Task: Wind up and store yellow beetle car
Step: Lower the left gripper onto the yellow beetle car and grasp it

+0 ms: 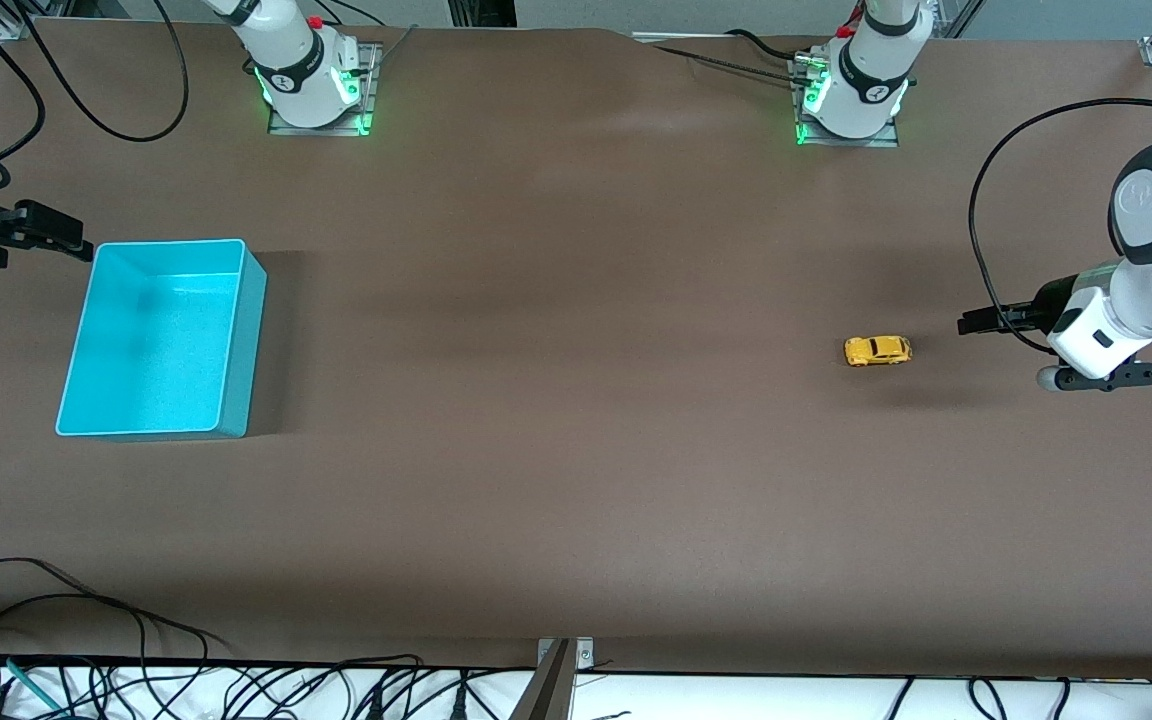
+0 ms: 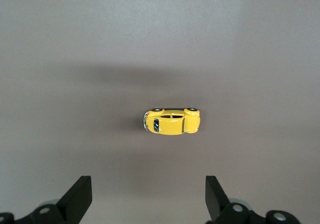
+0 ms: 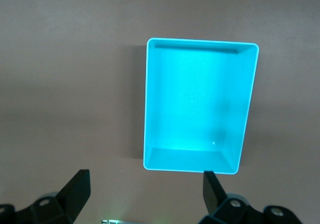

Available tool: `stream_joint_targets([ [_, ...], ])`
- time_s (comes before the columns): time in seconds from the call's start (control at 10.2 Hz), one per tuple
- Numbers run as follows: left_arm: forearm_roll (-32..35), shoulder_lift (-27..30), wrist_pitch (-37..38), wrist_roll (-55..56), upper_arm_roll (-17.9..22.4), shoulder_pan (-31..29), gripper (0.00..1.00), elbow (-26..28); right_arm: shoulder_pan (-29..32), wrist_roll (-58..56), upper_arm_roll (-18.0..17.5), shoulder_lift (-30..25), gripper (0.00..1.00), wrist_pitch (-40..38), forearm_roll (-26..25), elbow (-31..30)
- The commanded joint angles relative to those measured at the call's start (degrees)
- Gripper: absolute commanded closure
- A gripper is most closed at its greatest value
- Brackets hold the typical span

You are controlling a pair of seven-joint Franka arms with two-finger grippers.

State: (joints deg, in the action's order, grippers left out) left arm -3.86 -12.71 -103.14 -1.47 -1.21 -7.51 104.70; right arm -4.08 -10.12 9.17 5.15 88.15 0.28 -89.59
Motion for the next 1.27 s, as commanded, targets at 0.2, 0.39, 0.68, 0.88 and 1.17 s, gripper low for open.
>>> stream_joint_targets([
  [0.2,0.6,-1.5,0.7,17.0,-0.6,0.2,0.00,0.4,-0.1,-1.0,0.4,-0.5,0.00,0.6,1.1,-0.7],
  [0.39,0.5,-1.7,-4.2,32.2,-1.0,0.4,0.00,4.5,-0.1,-1.0,0.4,-0.4,0.00,0.6,1.1,-0.7],
  [0.68,0.5,-1.8,-12.8,55.6,-2.9,0.4,0.00,11.6,-0.1,-1.0,0.4,-0.4,0.00,0.6,1.1,-0.7],
  [0.88,0.5,-2.0,-21.0,66.9,-4.4,0.5,0.00,17.3,-0.1,-1.0,0.4,-0.4,0.00,0.6,1.1,-0.7],
  [1.17,0.6,-2.7,-37.6,78.3,-4.6,0.7,0.00,25.4,-0.1,-1.0,0.4,-0.4,0.00,0.7,1.1,-0.7],
])
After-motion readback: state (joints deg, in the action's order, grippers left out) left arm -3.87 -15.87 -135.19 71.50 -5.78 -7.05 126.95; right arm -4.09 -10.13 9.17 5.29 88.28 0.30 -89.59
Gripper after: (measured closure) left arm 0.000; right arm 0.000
